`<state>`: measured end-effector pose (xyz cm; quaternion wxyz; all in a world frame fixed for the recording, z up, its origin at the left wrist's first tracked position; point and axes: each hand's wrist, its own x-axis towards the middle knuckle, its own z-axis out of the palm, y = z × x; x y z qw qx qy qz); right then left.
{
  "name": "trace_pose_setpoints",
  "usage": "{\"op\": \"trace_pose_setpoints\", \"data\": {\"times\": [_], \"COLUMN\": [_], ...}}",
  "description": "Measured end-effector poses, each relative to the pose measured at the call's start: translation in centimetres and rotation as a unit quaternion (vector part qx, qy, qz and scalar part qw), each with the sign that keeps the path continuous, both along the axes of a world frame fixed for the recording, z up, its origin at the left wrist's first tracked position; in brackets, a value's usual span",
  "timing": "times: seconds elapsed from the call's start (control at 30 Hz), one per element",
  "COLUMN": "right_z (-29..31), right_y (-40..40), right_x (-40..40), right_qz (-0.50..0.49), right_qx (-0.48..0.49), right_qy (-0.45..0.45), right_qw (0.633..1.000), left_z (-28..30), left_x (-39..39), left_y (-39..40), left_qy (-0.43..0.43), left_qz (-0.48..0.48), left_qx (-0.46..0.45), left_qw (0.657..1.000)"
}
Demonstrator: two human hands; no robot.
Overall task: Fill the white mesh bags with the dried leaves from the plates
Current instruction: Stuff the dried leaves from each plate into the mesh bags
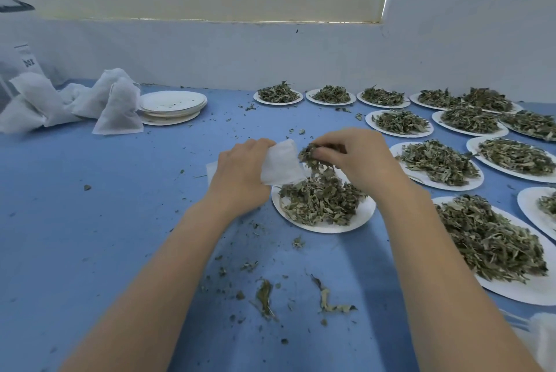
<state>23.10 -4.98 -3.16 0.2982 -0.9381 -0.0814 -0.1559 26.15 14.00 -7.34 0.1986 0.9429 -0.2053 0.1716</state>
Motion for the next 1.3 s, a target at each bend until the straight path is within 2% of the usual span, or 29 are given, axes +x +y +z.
{"op": "trace_pose_setpoints", "data": {"times": [0.13, 0.23, 0.37, 0.47, 0.53, 0.7, 0.93, 1.03, 1.13, 1.2, 1.3], "right_z": [0.3, 0.2, 0.3, 0.6, 0.5, -0.1, 0.1, -0.2, -0.6, -0.6, -0.4], "right_y": [1.4, 1.8, 1.4, 0.9, 0.8, 1.4, 0.9, 0.7, 0.6, 0.5, 0.5], "right_x": [-0.1, -0.2, -0.5, -0.8, -0.9, -0.7, -0.9, -0.8, -0.6, -0.7, -1.0], "right_qz": [0.033, 0.044, 0.067, 0.114, 0.121, 0.069, 0.091, 0.037, 0.006, 0.019, 0.052], "right_qx": [-0.047, -0.047, 0.064, 0.185, 0.22, 0.218, 0.247, 0.19, 0.134, 0.171, 0.234], "right_qy": [-0.014, -0.014, 0.034, 0.092, 0.094, 0.036, 0.037, 0.005, 0.051, 0.104, 0.139], "right_qw": [0.998, 0.998, 0.995, 0.972, 0.963, 0.973, 0.964, 0.981, 0.99, 0.98, 0.961], "left_z": [0.0, 0.0, 0.2, 0.2, 0.3, 0.3, -0.1, 0.0, 0.1, 0.2, 0.3], "left_x": [-0.3, -0.5, -0.7, -0.9, -1.0, -1.4, -1.7, -1.8, -1.8, -1.9, -2.1], "left_y": [-0.3, -0.4, -0.6, -0.6, -0.7, -1.2, -2.0, -2.0, -1.9, -1.9, -1.9], "left_qy": [-0.008, -0.018, -0.023, -0.017, -0.017, -0.029, -0.032, -0.028, -0.033, -0.042, -0.052], "left_qz": [-0.007, -0.012, -0.016, -0.019, -0.021, -0.029, -0.039, -0.042, -0.046, -0.05, -0.052], "left_qx": [-0.006, -0.015, -0.029, -0.045, -0.053, -0.078, -0.079, -0.113, -0.134, -0.153, -0.159], "left_qw": [1.0, 1.0, 0.999, 0.999, 0.998, 0.996, 0.996, 0.992, 0.989, 0.986, 0.985]}}
